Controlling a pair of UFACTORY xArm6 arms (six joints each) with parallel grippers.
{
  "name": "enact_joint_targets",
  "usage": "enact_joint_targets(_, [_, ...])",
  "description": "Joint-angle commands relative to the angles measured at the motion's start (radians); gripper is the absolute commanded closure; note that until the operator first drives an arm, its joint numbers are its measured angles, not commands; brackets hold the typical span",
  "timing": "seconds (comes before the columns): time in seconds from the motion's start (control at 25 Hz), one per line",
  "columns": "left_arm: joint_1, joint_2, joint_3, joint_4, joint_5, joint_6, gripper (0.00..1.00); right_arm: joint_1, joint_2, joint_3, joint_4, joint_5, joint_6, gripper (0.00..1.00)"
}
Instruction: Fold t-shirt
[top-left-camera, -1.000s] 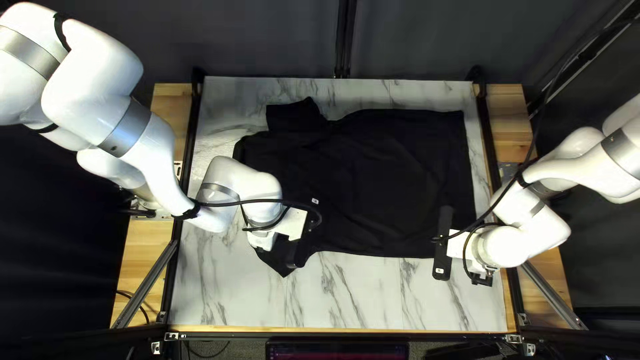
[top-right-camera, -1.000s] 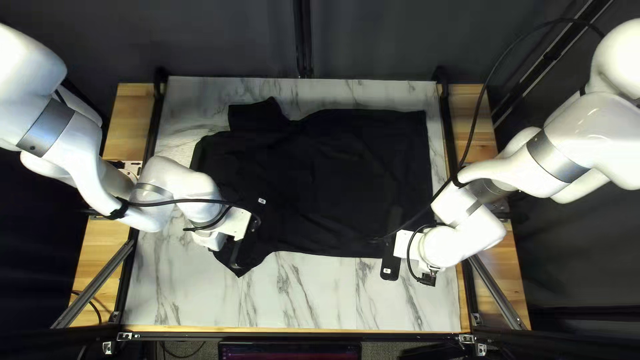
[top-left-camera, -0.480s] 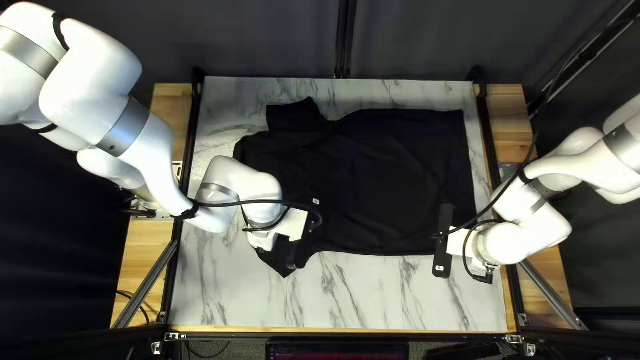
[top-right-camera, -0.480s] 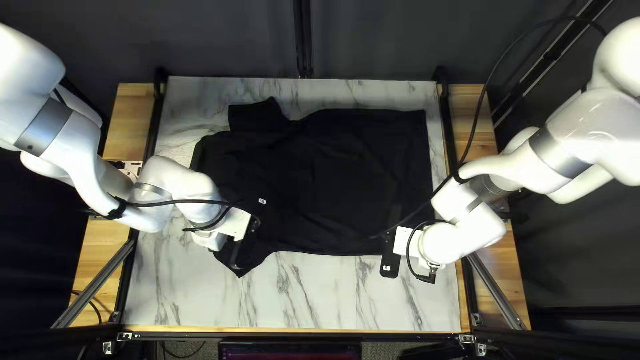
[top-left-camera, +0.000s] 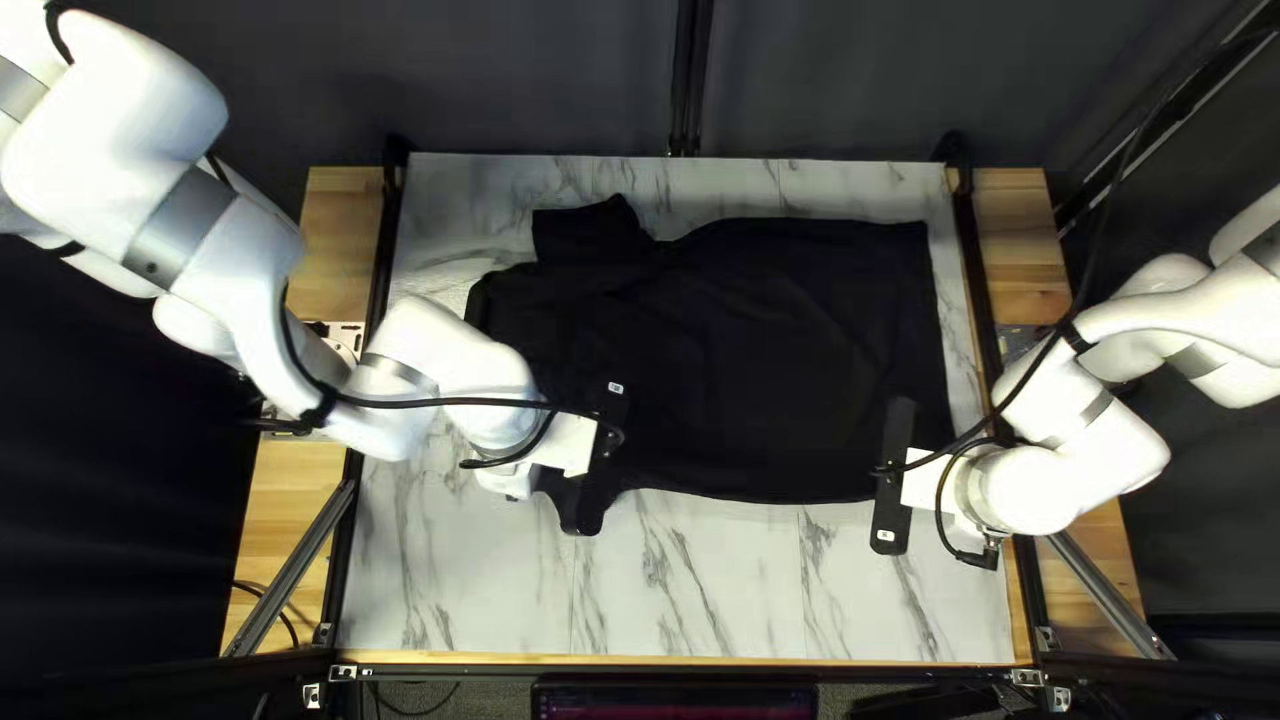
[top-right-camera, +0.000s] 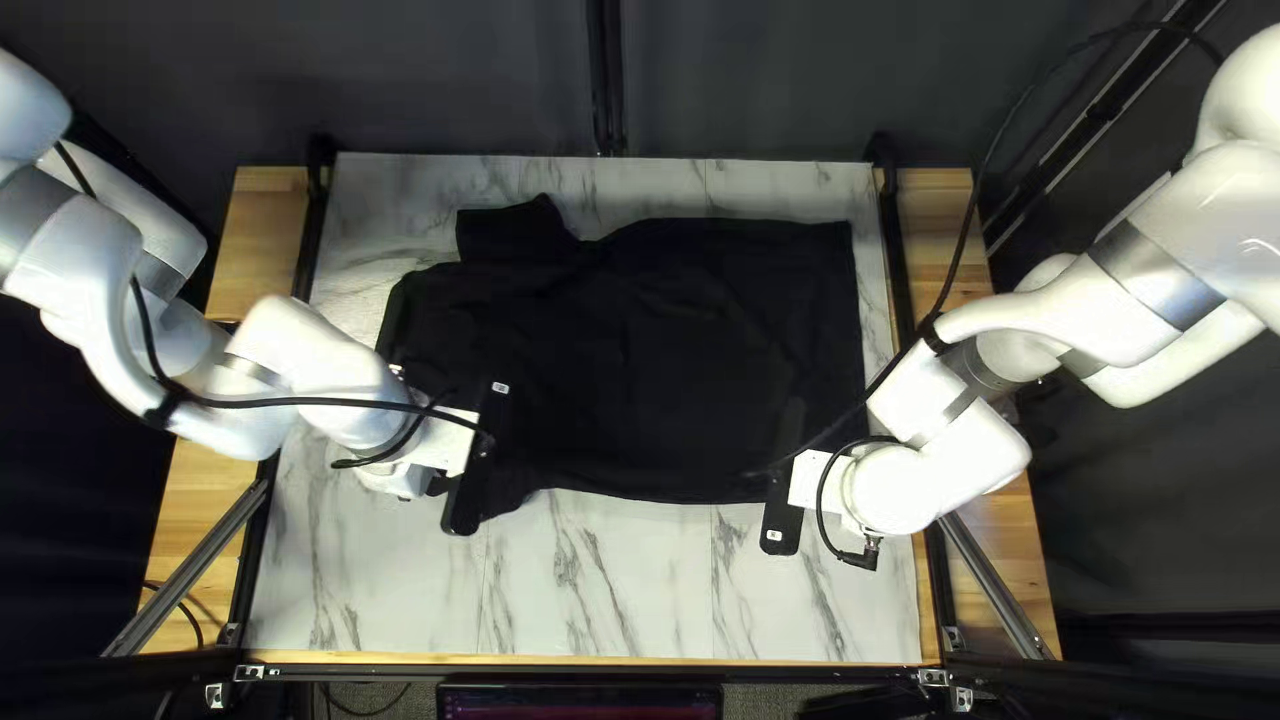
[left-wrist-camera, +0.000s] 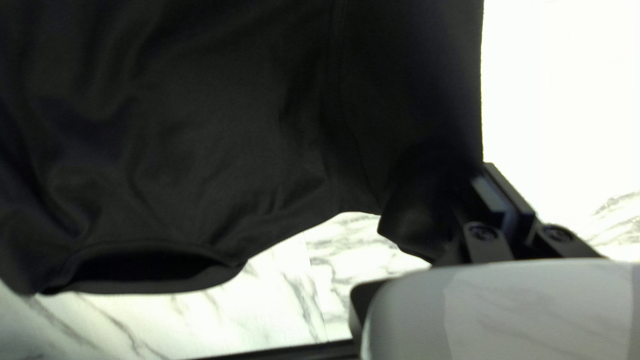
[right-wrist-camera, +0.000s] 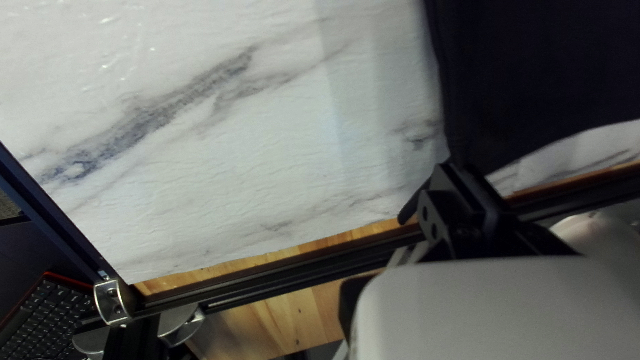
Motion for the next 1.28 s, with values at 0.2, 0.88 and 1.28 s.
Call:
enact_joint_targets(0.2, [-0.006,-0.036,-0.045,0.043,0.092,-0.045,1.00,-0.017,-0.080,-0.006,-0.038,0.104,-0.006,1.00])
enact_joint_targets(0.88, [0.147,-0.073,0.002,0.031,0.100,0.062,1.00,-0.242,-0.288,0.171,-0.101,0.133,-0.203,1.00])
enact_joint_targets(1.28, [0.244,-0.054,0.054,0.001,0.042,0.143,1.00,-0.402,-0.337,0.265,-0.128,0.075,-0.358,1.00])
